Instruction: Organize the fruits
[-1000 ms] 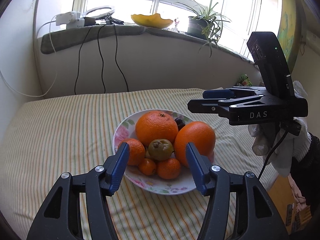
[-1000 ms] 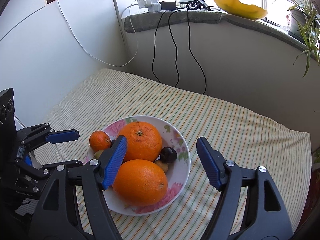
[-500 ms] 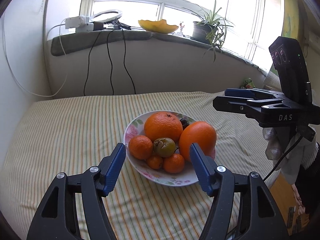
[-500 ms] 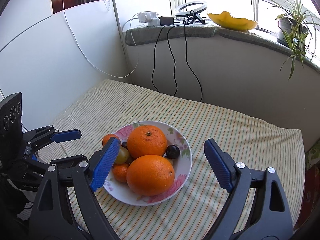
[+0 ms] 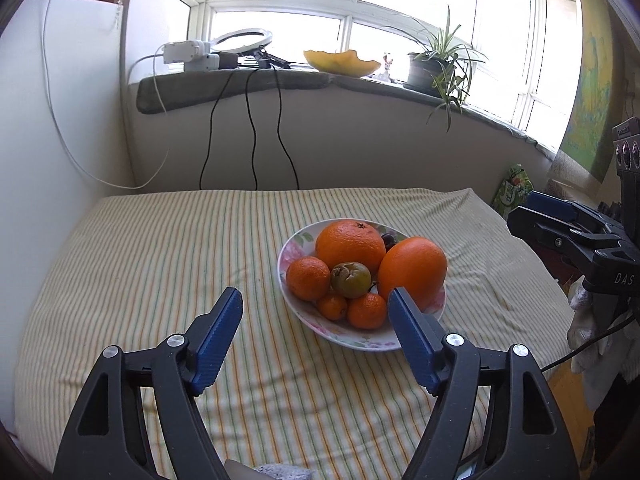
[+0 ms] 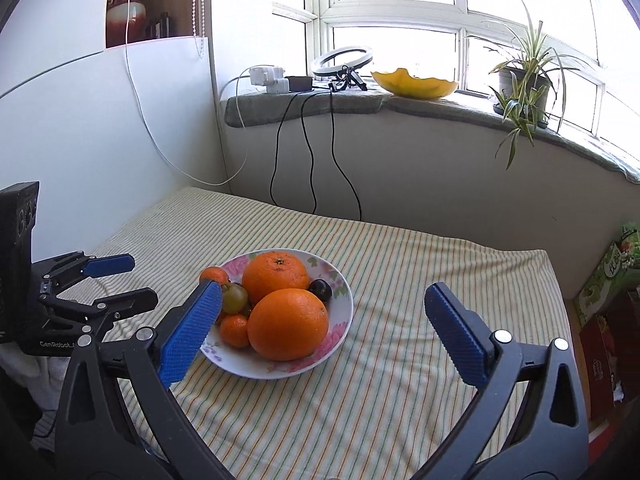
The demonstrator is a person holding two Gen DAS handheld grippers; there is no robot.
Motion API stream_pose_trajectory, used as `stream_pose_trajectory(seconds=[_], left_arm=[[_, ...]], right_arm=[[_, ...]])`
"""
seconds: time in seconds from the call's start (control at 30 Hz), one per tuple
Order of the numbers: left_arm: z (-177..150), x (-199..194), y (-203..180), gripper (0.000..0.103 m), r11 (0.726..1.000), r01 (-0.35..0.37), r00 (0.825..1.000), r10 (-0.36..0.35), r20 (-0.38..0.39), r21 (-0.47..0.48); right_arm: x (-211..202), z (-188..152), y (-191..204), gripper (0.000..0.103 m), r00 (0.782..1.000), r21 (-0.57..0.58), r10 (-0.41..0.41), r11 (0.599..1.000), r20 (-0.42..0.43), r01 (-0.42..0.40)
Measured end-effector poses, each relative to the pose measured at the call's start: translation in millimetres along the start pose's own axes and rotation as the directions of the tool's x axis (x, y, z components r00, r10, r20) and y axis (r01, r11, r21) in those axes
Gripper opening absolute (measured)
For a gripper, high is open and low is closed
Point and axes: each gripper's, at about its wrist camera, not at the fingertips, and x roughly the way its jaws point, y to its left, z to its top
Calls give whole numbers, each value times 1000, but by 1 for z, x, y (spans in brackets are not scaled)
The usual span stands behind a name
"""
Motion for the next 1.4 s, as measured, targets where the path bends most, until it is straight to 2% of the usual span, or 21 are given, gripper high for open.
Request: stream_pose_trajectory(seconds=[0.37, 1.4], left_arm=[[-3, -8, -2, 76, 1000, -22, 1000, 22, 16, 0], [-4, -18, -2, 76, 1000, -20, 999, 19, 41, 7]], right_arm=[[-4, -23, 3, 103, 1000, 66, 13, 998, -15, -12], [-8, -23, 15, 103, 1000, 53, 26, 998, -11, -25]])
